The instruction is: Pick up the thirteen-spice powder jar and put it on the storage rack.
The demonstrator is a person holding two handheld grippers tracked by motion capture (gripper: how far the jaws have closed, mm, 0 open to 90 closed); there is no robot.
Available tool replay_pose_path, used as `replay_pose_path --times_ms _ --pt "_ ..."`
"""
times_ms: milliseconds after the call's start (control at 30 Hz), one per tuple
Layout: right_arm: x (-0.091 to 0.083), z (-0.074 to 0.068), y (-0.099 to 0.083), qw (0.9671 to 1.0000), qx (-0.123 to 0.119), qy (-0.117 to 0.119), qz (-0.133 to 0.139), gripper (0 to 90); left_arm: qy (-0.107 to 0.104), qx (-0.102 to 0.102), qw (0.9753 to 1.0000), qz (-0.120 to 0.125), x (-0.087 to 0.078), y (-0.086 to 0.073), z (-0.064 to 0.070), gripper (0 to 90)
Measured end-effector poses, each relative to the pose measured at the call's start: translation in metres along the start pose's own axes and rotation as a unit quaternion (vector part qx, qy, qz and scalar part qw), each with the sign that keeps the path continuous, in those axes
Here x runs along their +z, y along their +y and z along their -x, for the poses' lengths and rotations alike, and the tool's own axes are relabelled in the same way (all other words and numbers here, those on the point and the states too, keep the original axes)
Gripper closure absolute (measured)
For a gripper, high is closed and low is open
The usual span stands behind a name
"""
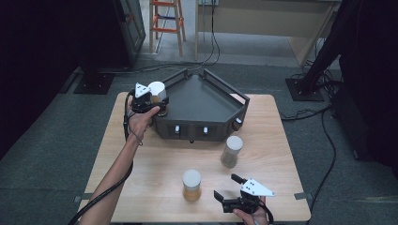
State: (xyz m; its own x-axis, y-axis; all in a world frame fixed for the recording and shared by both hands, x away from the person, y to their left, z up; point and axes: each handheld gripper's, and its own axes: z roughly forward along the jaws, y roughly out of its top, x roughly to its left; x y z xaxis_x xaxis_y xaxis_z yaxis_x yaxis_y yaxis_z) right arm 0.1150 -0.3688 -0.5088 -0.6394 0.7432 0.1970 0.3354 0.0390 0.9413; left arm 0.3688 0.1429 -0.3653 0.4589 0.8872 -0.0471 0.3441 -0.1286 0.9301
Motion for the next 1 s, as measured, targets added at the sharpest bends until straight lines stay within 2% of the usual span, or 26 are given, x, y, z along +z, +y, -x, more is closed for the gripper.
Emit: replay_pose_path --times_ms 33,133,433,1000 --pt "0.000 0.000 0.000 1.0000 0.000 0.000 0.000 1.6 0.005 -0.003 1.0000 -0.001 -0.001 0.000 0.002 1.7" --pt "0.000 0.000 0.000 1.0000 0.000 0.002 0.000 1.7 0.004 0.003 1.0000 -0.002 -0.004 0.000 0.004 1.6" --pt "0.000 0.000 0.000 1.0000 0.001 0.001 0.000 1.7 0.007 0.002 0.9999 -0.011 -0.015 0.003 0.010 1.6" --pt "0.001 -0.001 0.000 1.0000 0.001 0.000 0.000 1.6 -0.019 0.002 0.9998 0.000 -0.052 -0.008 0.014 1.6"
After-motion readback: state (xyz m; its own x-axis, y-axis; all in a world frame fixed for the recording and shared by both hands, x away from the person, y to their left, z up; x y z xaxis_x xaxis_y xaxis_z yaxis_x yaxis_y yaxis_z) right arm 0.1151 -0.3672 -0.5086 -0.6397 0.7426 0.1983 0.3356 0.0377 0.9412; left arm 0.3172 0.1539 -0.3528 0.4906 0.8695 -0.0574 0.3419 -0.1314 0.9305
